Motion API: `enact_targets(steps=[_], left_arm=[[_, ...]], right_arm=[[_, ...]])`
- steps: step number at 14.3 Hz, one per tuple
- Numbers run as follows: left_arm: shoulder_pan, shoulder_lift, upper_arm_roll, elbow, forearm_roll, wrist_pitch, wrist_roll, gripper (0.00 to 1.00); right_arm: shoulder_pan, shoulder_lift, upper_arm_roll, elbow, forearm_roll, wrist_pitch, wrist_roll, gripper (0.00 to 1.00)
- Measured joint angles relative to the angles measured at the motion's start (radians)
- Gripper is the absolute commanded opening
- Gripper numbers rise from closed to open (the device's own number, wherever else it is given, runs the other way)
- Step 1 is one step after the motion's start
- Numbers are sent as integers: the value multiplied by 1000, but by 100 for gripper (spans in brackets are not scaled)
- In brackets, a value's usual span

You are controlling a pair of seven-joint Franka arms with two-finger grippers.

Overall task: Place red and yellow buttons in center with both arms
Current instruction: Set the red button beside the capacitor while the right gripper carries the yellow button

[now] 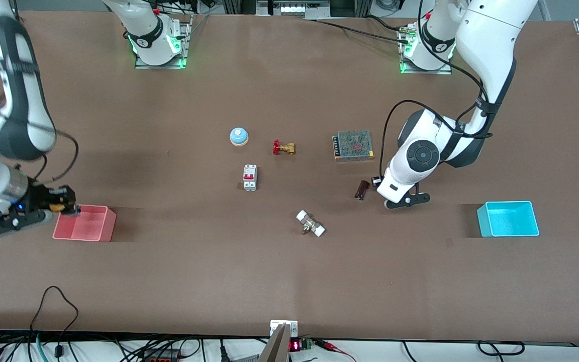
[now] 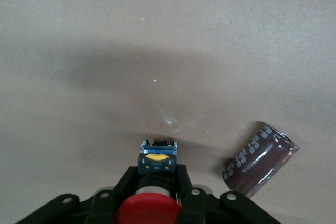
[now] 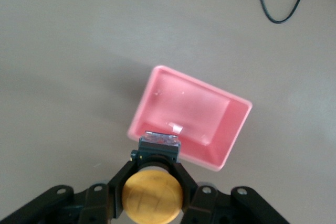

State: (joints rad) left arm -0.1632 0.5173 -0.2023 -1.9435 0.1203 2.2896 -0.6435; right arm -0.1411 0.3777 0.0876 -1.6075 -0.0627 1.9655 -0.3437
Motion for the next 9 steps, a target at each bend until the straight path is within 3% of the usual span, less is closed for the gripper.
enact_targets(steps=[2, 4, 5, 7, 9], left_arm=[[1, 0, 1, -2, 0, 0, 0, 38], [1, 2, 1, -4, 0, 0, 0, 75], [1, 3, 1, -6, 0, 0, 0, 88], [1, 3, 1, -10, 0, 1, 0, 100], [2, 3, 2, -10, 0, 2, 1, 100]], right_arm=[[35, -64, 55, -10, 1, -92, 153, 12], [91, -78, 96, -38, 1, -103, 301, 12], [119, -74, 106, -59, 0, -86, 359, 12], [167, -60, 112, -122, 0, -3, 430, 12], [189, -39, 112, -193, 0, 105, 452, 12]])
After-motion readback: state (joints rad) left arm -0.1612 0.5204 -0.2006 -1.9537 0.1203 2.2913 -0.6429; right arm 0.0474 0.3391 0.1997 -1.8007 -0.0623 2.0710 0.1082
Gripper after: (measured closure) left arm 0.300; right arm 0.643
